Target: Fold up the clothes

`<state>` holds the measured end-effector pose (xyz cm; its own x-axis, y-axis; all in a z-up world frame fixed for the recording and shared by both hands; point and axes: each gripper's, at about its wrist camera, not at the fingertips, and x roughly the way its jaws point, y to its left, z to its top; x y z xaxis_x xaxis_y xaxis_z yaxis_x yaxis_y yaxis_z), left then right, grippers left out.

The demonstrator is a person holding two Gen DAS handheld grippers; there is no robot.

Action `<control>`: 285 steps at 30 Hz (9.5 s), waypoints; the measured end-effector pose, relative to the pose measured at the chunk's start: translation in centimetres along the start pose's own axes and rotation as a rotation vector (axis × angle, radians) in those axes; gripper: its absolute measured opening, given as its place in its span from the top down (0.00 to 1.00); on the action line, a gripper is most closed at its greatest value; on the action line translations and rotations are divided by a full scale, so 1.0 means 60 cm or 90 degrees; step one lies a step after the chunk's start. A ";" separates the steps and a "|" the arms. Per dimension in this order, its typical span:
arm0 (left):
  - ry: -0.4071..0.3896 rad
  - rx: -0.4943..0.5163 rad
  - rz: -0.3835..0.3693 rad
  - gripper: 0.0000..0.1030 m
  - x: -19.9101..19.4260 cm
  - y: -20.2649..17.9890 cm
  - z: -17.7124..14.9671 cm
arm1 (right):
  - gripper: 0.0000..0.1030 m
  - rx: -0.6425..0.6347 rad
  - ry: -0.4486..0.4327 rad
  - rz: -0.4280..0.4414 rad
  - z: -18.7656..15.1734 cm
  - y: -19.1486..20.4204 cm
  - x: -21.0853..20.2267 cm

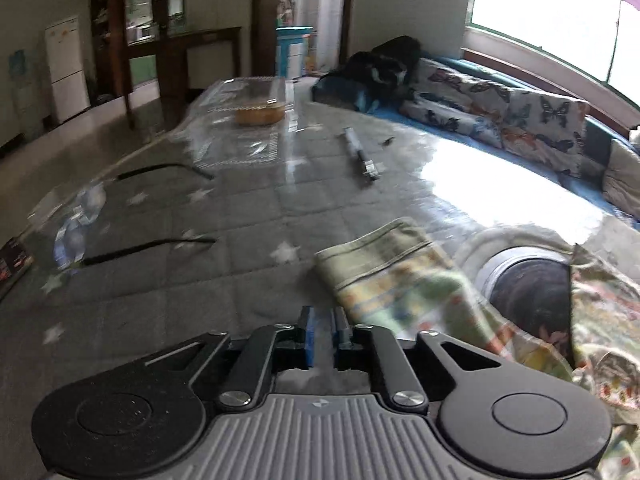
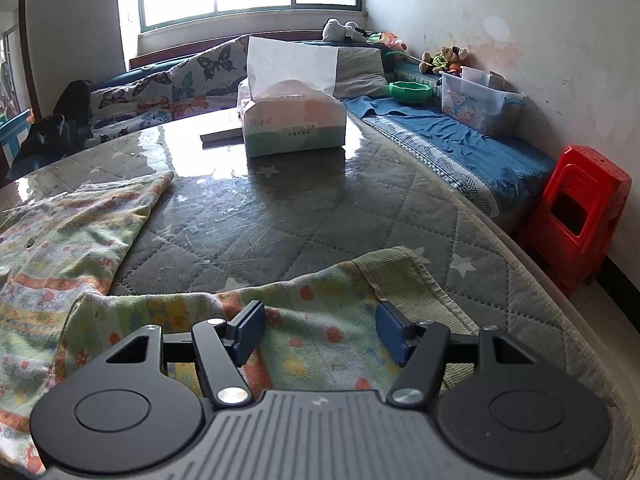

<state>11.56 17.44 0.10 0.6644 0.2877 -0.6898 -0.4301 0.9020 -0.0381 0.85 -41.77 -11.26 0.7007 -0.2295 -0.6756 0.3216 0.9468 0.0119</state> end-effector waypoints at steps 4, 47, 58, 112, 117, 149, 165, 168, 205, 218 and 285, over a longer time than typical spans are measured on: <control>0.006 0.003 0.011 0.74 0.041 -0.013 0.013 | 0.38 -0.001 0.001 -0.001 0.000 0.001 0.000; -0.014 0.043 0.004 0.76 -0.084 0.020 -0.024 | 0.33 -0.062 -0.022 0.063 0.017 0.044 -0.012; 0.043 0.220 -0.265 0.73 -0.129 -0.209 -0.103 | 0.33 -0.153 -0.032 0.172 0.015 0.166 -0.020; 0.053 0.364 -0.397 0.53 -0.190 -0.348 -0.180 | 0.90 0.058 -0.019 0.014 -0.014 -0.067 -0.031; 0.058 0.381 -0.409 0.50 -0.195 -0.361 -0.193 | 0.92 0.061 -0.047 0.045 -0.001 -0.063 -0.059; 0.016 0.161 -0.271 0.47 -0.136 -0.168 -0.088 | 0.93 -0.267 -0.078 0.500 0.083 0.371 -0.184; 0.014 0.138 -0.257 0.47 -0.135 -0.137 -0.084 | 0.80 -0.389 -0.002 0.528 -0.002 0.400 -0.186; 0.018 0.164 -0.284 0.47 -0.142 -0.161 -0.095 | 0.79 -0.382 0.026 0.474 -0.010 0.360 -0.166; 0.066 0.233 -0.324 0.73 -0.109 -0.228 -0.140 | 0.64 -0.391 0.033 0.382 -0.014 0.344 -0.099; 0.044 0.197 -0.227 0.47 -0.113 -0.181 -0.116 | 0.58 -0.502 0.011 0.428 -0.070 0.432 -0.128; 0.090 0.155 -0.583 0.93 -0.209 -0.279 -0.130 | 0.59 -0.241 -0.015 0.330 0.018 0.231 -0.125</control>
<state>5.67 -3.74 3.73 0.5931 -0.5899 -0.5479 0.3694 0.8041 -0.4659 0.75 -27.20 -5.21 0.7199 0.2788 -0.6356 -0.3069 0.9493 0.0688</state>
